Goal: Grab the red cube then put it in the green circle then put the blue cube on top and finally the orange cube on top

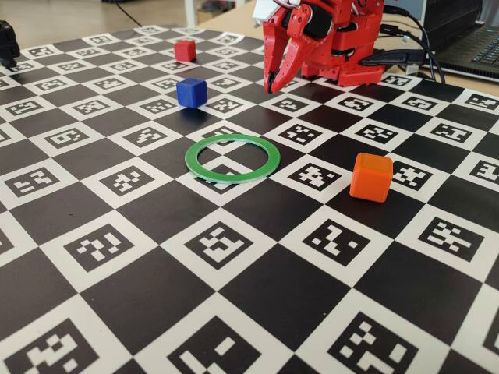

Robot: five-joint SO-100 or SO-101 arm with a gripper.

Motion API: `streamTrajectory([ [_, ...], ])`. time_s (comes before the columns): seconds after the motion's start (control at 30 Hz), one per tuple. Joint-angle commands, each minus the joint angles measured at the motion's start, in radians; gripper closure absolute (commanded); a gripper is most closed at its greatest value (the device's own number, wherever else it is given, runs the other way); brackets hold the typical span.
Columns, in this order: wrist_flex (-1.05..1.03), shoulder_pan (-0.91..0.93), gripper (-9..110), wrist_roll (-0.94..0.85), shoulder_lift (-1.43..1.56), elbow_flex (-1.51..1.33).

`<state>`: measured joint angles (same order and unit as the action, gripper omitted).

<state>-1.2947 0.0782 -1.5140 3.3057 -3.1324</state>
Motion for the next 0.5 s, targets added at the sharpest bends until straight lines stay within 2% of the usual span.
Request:
streamTrajectory([
  [0.0, -0.060, 0.002, 107, -0.008, 0.052, -0.054],
  [0.2, -0.058, -0.005, 107, -0.005, 0.052, -0.054],
  [0.47, 0.064, -0.034, 107, 0.120, -0.074, 0.077],
])
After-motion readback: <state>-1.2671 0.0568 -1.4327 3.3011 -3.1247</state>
